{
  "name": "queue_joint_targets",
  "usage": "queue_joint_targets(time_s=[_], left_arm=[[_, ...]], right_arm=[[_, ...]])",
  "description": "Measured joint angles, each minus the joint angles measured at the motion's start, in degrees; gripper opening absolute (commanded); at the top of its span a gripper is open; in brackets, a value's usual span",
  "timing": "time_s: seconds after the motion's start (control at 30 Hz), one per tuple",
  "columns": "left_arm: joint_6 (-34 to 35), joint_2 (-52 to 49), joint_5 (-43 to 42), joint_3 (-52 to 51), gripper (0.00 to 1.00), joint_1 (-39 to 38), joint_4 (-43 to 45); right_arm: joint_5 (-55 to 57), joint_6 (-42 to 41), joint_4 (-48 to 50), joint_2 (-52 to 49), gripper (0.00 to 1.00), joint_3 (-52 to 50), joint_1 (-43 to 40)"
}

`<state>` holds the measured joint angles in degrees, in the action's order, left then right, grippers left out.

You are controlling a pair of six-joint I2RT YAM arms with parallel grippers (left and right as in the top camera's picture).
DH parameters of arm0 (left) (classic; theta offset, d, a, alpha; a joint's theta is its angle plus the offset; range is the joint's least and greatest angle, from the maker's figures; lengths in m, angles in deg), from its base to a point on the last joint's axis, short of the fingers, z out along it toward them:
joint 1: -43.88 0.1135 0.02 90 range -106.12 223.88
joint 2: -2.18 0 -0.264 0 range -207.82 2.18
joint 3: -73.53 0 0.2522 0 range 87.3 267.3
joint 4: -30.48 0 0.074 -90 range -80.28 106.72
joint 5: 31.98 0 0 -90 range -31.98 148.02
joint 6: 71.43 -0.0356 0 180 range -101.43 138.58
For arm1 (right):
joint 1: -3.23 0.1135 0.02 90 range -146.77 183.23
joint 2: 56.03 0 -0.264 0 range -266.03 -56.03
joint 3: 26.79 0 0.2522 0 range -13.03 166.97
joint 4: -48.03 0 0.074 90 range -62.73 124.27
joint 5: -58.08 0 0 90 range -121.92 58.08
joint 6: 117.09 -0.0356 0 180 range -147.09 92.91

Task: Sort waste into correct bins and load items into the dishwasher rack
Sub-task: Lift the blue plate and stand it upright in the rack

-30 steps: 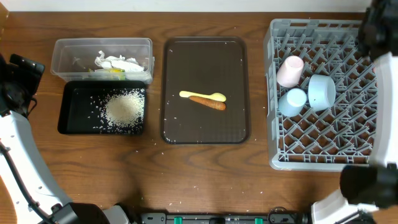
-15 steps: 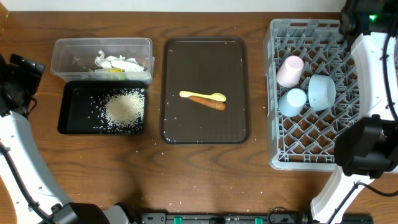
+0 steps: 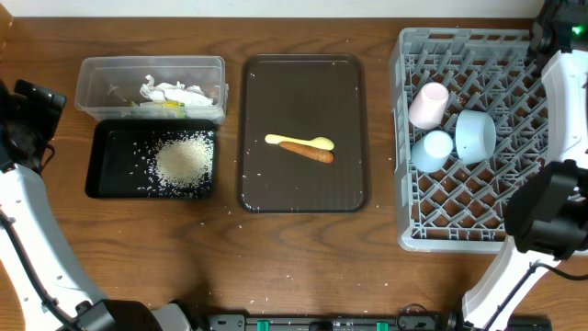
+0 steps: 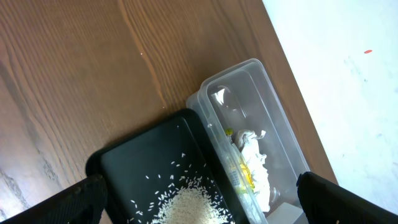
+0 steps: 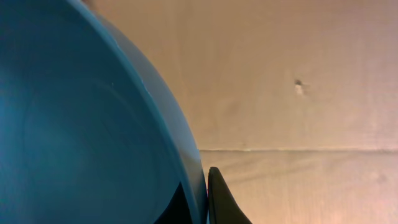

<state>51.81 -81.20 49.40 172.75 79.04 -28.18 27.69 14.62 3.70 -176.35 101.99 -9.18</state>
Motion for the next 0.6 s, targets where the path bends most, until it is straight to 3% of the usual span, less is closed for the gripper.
queue_joint_targets(time_s=[0.43, 0.5, 0.6], left_arm=[[0.0, 0.0, 0.0, 0.0, 1.0, 0.0, 0.0], [0.0, 0.0, 0.0, 0.0, 1.0, 0.0, 0.0], [0.0, 0.0, 0.0, 0.0, 1.0, 0.0, 0.0]], right_arm=[[-2.5, 0.4, -1.9, -2.6, 0.02, 0.0, 2.3], [-2.4, 0.4, -1.9, -2.6, 0.13, 0.0, 2.6], [-2.9, 0.3, -2.8, -2.9, 0.42, 0.0, 4.3]])
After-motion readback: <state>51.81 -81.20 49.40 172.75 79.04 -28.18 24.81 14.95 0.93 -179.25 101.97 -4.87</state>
